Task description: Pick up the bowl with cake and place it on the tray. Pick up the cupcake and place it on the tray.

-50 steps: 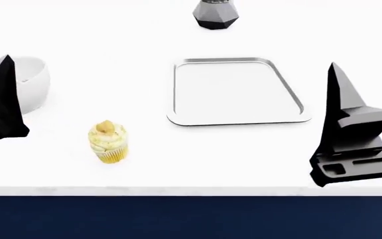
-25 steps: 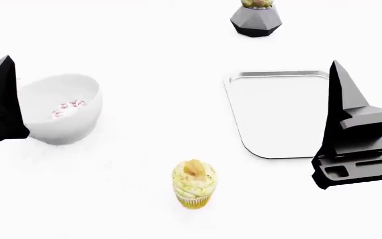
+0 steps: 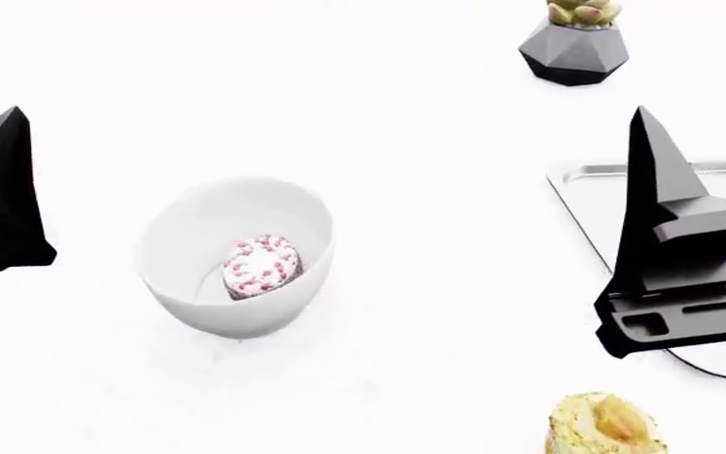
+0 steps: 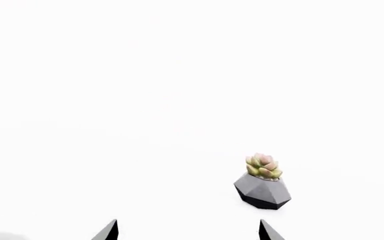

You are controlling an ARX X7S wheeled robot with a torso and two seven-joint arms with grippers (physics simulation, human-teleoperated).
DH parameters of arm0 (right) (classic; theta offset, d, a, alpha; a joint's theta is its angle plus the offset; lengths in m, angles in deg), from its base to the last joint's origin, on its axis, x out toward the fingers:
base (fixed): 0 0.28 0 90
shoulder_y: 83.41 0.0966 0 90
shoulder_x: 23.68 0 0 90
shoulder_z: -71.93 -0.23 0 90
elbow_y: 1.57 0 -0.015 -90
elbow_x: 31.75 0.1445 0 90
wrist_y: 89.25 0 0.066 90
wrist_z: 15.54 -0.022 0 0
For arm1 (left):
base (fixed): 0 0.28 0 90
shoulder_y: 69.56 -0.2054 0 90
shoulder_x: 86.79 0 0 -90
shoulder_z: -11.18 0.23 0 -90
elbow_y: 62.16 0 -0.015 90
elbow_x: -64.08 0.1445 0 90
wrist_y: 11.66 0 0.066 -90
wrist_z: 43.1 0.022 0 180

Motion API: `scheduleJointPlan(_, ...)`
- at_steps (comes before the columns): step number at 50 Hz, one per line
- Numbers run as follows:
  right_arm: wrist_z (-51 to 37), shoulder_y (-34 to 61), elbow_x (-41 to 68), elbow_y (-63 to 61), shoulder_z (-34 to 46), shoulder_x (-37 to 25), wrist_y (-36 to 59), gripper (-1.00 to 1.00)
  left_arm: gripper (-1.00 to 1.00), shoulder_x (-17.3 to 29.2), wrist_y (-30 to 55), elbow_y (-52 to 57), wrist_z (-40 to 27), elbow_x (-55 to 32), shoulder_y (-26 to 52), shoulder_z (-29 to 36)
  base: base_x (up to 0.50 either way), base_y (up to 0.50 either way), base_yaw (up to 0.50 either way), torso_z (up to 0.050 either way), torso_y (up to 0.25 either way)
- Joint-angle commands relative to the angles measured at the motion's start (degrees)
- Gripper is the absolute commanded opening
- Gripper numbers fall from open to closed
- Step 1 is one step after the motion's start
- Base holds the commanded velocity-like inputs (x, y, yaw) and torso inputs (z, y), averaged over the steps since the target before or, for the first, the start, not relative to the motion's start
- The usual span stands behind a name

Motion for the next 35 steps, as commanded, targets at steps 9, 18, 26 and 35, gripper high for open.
scheduleJointPlan(9,0.0,2.39,-0.93,0.0,2.84,-0.86,-2.89,1.0,1.0,-0.05,0.15,-0.19,-0.02,-0.23,0.1,-0.3,0.01,0.03,0.0,0.0,0.001)
scheduleJointPlan(18,0.0,2.75,0.45,0.0,0.54,-0.36,-2.1,1.0,1.0,-0.12,0.22,-0.24,0.03,-0.35,0.12,-0.4,0.15,0.0,0.0,0.0,0.0)
scheduleJointPlan(26,0.0,8.48,-0.75,0.0,10.39,-2.32,-4.84,1.0,1.0,-0.01,0.38,-0.79,0.2,-0.19,0.29,-0.34,0.0,0.0,0.0,0.0,0.0)
scheduleJointPlan(35,0.0,22.37,-6.22,0.0,33.69,-0.8,-15.15,1.0,1.0,0.2,0.5,-2.2,0.44,0.11,0.4,-0.81,0.0,0.17,0.0,0.0,0.0)
